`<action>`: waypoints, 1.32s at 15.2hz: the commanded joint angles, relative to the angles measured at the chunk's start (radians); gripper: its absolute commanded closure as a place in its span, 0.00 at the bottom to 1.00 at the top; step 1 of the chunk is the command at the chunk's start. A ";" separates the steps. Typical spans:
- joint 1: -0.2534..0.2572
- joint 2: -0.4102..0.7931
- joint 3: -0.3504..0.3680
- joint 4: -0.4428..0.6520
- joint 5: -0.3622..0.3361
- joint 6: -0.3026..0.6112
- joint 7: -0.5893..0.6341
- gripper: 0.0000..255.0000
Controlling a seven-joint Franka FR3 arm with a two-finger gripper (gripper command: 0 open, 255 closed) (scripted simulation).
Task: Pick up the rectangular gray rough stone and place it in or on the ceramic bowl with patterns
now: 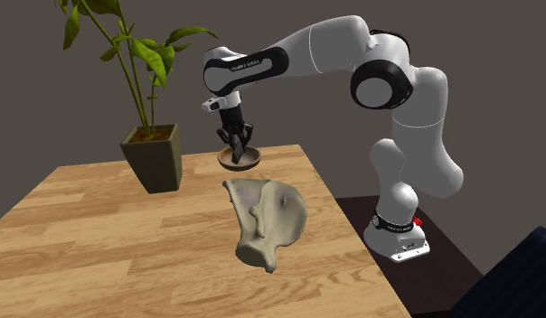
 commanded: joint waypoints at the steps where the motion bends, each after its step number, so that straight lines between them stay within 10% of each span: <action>1: 0.000 0.000 0.000 0.000 0.000 0.000 0.000 1.00; 2: 0.000 0.000 0.000 0.000 0.000 0.000 0.000 1.00; 3: 0.000 0.000 0.000 0.000 0.000 0.001 0.000 0.00; 20: -0.053 0.021 0.006 0.155 0.006 -0.134 0.002 0.00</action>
